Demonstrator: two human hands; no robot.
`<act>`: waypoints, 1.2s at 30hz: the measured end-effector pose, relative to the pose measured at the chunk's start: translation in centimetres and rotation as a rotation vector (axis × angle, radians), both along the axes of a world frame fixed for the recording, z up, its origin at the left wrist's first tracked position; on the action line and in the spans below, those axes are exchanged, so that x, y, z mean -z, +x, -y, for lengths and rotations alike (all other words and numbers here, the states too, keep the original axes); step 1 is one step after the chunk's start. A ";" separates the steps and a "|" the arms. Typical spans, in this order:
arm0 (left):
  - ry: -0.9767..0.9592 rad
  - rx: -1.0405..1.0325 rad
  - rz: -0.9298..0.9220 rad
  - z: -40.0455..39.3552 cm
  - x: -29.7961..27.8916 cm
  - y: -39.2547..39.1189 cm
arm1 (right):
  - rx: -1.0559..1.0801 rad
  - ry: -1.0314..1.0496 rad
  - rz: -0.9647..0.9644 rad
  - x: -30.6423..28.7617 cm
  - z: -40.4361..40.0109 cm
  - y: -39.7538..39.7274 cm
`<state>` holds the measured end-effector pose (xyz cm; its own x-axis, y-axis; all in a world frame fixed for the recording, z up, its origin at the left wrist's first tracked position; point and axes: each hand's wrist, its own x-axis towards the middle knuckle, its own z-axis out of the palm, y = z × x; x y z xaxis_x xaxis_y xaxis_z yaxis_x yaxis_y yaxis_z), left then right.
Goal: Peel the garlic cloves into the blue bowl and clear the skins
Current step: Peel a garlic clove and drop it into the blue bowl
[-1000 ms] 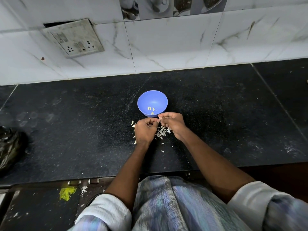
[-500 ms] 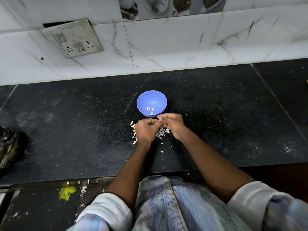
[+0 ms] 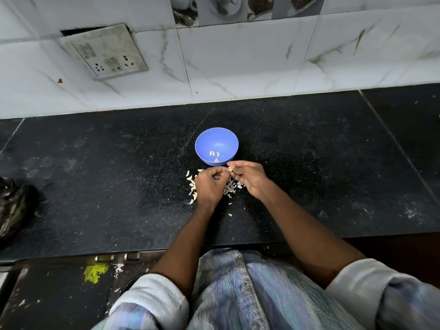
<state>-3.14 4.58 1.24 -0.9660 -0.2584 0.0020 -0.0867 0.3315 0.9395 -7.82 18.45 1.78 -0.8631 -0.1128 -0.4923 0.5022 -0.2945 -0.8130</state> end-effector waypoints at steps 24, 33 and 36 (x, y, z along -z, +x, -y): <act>-0.066 -0.070 -0.066 0.7 0.7 0.3 | -0.112 0.041 0.074 0.1 0.1 0.1; -0.015 -0.034 -0.117 0.8 0.3 0.5 | -0.061 -0.026 0.068 -0.6 0.5 0.4; -0.005 -0.035 -0.126 0.9 0.3 0.5 | -0.062 -0.034 0.085 -0.8 0.5 0.5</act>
